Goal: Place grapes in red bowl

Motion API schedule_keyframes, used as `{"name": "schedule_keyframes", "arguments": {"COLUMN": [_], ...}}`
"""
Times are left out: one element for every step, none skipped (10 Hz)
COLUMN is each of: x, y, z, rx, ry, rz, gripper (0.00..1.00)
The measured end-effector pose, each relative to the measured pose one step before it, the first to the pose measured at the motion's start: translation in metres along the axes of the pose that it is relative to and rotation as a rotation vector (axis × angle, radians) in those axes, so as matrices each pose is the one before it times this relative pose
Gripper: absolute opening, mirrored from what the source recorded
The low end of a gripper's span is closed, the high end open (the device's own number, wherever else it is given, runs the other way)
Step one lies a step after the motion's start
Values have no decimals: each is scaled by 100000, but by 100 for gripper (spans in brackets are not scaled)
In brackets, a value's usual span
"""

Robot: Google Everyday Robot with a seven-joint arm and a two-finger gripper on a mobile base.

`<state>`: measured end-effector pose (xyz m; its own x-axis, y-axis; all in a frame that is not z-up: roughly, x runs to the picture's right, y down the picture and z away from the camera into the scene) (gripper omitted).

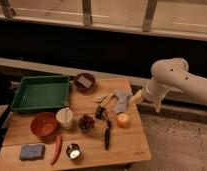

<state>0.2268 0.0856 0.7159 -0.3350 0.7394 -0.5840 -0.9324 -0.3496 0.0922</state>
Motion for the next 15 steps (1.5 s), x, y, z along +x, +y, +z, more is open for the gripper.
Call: {"name": "schedule_keyframes", "arguments": {"x": [17,-26,-201,-248,-249,-246,-480,-249,-131,34,274,724,853,81,1], "y": [-23,1,347,1019,1323,1743,3143,2029,2614,3118,2444,2652,2342,152,-259], "z": [-9,-82,-270,-37,-20,60,141,127,130,233,225,326,67,94,-66], "rx": [-128,-557,-322,134,252,491,91,-62,-472,-696,-1062,-1475,-1318,-83,85], "ry": [-17,-139,-85,-65,102,422,134,250,652,1081,1430,1638,650,126,-206], "rz": [54,-498,-2526,-2952,-3006,-3577,-5762,-3641,-4574,-6596,-4835,-5474,-5328,-434,426], "gripper": [80,80,80,80,80,80,80,80,80,80,80,80,80,80,80]}}
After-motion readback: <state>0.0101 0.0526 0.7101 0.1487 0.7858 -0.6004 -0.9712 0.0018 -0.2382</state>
